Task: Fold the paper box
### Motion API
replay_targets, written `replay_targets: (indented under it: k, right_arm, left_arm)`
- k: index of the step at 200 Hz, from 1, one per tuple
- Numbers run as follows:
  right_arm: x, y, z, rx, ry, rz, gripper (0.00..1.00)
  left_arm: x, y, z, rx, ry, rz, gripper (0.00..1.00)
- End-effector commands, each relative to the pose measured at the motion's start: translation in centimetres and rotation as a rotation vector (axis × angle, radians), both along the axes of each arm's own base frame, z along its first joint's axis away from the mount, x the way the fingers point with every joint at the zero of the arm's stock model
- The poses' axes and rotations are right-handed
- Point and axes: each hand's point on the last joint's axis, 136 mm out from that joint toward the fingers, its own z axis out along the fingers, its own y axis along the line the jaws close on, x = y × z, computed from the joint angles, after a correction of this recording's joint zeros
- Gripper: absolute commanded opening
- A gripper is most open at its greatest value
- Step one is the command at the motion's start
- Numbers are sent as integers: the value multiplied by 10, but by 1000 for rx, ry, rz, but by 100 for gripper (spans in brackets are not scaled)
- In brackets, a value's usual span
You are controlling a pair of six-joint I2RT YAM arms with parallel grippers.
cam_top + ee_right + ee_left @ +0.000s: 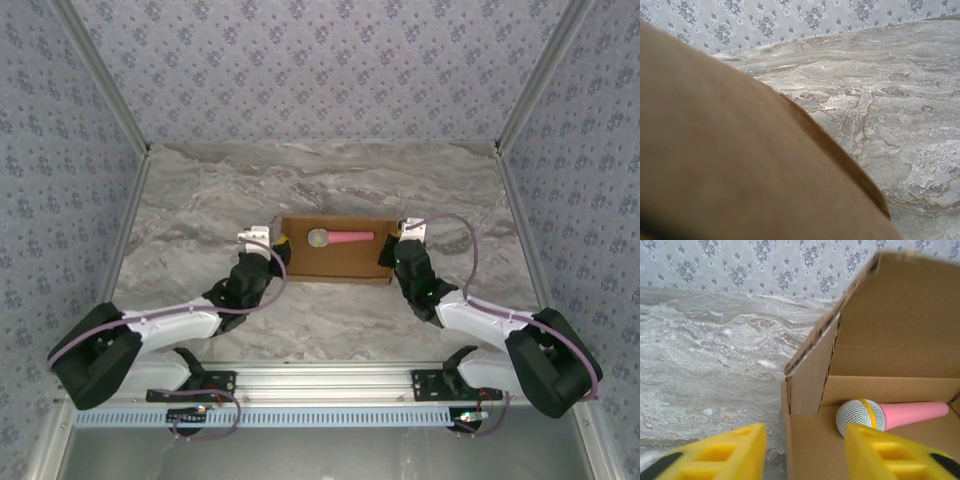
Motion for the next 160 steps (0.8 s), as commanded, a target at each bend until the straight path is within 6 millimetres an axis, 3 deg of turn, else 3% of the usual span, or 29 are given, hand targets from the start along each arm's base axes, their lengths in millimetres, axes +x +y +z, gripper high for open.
replay_targets:
  k: [1,23,54,78,121,160]
  right_arm:
    - [-5,-3,-4,-28,10,-7,7]
    - [-4,-3,-3,-33,8,-5,7]
    - [-3,-3,-2,-36,5,-4,8]
    - [-3,-2,-1,-32,2,-3,8]
    - [-2,0,-1,-29,3,4,8]
    - [-2,0,-2,-34,6,0,8]
  left_arm:
    - [-11,8,4,9,21,-6,53]
    - [-20,17,27,-1,5,-10,57]
    - [-24,32,75,94,-34,1,61]
    - [-25,30,106,132,-53,-29,63]
    - [3,-14,123,270,37,-227,71]
    - [30,-52,118,372,186,-363,72]
